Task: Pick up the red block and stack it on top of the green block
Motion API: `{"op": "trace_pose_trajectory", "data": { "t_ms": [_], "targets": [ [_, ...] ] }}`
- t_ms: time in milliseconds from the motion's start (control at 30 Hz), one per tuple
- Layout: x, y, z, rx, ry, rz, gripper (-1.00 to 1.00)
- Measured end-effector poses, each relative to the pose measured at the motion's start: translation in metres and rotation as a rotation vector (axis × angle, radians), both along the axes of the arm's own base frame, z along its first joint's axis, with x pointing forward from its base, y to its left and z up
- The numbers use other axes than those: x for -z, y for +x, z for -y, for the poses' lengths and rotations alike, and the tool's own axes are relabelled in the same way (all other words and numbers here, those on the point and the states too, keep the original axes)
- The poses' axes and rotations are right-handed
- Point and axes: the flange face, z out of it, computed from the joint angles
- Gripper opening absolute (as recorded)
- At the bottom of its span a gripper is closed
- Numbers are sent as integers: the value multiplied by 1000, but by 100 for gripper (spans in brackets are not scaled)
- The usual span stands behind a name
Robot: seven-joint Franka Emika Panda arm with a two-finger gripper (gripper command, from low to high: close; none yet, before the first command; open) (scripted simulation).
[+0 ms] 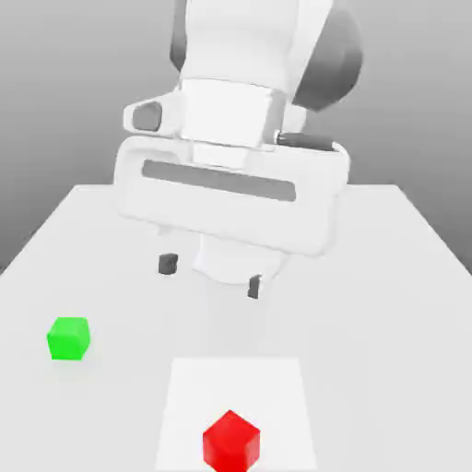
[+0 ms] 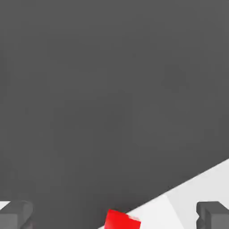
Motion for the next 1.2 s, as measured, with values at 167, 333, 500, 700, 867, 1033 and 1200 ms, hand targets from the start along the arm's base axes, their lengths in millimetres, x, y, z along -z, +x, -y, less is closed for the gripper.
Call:
{"op": "trace_pose_trajectory", "data": {
  "t_ms": [167,333,500,700,867,1033,1200],
  "targets": [
    [89,-7,-2,115,73,-119,0],
    [164,-17,-6,189,127,-190,0],
    [202,-18,-7,192,128,-193,-100],
    [194,-18,-7,193,129,-192,-100],
    [143,-29,27,274,126,-192,-100],
    [124,-111,172,683,144,-173,-100],
    [112,-233,265,1107,206,-125,-100]
  ]
}}
